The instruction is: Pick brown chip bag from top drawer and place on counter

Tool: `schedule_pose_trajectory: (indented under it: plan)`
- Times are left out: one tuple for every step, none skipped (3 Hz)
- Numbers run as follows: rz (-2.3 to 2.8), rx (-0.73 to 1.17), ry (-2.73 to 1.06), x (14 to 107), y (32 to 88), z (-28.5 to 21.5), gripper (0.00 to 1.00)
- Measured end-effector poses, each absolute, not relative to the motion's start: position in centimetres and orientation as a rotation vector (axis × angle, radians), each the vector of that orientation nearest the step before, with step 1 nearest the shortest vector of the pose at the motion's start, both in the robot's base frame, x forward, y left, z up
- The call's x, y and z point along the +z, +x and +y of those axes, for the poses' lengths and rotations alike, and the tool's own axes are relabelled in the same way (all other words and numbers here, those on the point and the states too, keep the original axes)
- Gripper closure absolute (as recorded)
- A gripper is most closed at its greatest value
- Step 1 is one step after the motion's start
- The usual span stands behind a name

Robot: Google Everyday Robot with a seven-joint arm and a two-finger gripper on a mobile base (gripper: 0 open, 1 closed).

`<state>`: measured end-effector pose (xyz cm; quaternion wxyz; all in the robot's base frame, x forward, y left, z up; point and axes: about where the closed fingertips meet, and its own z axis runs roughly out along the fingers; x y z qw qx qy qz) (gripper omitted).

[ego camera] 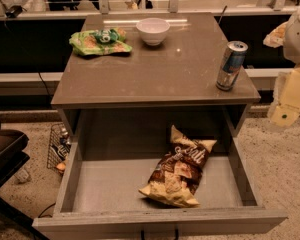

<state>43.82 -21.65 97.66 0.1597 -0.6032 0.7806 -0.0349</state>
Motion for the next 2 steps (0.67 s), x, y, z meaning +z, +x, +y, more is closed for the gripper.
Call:
schedule_pose_trajectory:
  plan:
    - [2.231, -0.1, -1.724, 97.7, 43.8, -21.7, 0.0]
    - [2.242, -0.084, -1.713, 96.6, 43.8, -21.3, 0.0]
